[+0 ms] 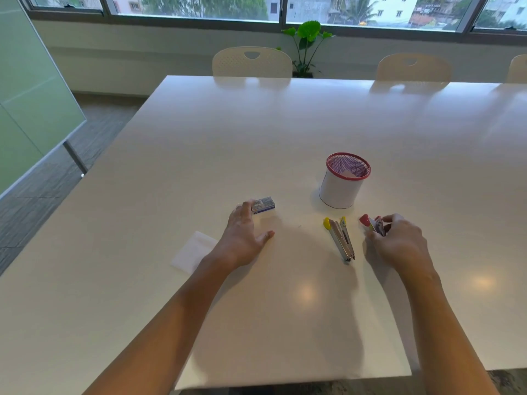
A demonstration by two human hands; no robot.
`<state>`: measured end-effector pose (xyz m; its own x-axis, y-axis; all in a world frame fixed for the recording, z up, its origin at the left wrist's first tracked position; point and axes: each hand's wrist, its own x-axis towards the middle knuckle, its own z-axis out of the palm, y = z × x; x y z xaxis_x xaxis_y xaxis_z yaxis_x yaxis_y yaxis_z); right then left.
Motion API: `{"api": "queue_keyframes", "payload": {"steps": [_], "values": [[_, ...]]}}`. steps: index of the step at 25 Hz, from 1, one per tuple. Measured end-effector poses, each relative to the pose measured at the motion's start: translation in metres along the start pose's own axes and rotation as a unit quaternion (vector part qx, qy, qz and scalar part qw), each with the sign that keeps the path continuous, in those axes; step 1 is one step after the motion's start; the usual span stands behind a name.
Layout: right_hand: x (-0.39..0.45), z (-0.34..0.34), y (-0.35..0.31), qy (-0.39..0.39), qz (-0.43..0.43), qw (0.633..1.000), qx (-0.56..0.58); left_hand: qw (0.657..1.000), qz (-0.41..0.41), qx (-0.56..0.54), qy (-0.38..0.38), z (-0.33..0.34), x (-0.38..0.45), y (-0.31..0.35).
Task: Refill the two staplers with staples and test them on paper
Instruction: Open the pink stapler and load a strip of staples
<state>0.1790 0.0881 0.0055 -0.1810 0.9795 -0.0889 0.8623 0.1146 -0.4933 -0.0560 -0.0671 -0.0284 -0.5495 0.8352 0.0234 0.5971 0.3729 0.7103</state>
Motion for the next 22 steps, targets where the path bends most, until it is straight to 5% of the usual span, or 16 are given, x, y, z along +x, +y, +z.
{"api": "queue_keyframes", "payload": {"steps": [9,12,14,22], "values": [[-0.032,-0.002,-0.036,-0.028,-0.154,0.966,0.203,1.0,0.006,-0.018,0.022,-0.003,0.0,0.001],[-0.046,0.011,-0.055,-0.049,-0.194,0.946,0.256,0.991,0.059,0.019,0.117,-0.006,-0.002,0.01],[-0.053,0.02,-0.068,-0.06,-0.205,0.935,0.282,0.98,0.073,-0.061,0.173,-0.008,-0.008,0.028],[-0.065,0.039,-0.091,-0.105,-0.236,0.916,0.307,0.966,0.025,-0.256,0.008,-0.014,-0.018,0.056]]}}
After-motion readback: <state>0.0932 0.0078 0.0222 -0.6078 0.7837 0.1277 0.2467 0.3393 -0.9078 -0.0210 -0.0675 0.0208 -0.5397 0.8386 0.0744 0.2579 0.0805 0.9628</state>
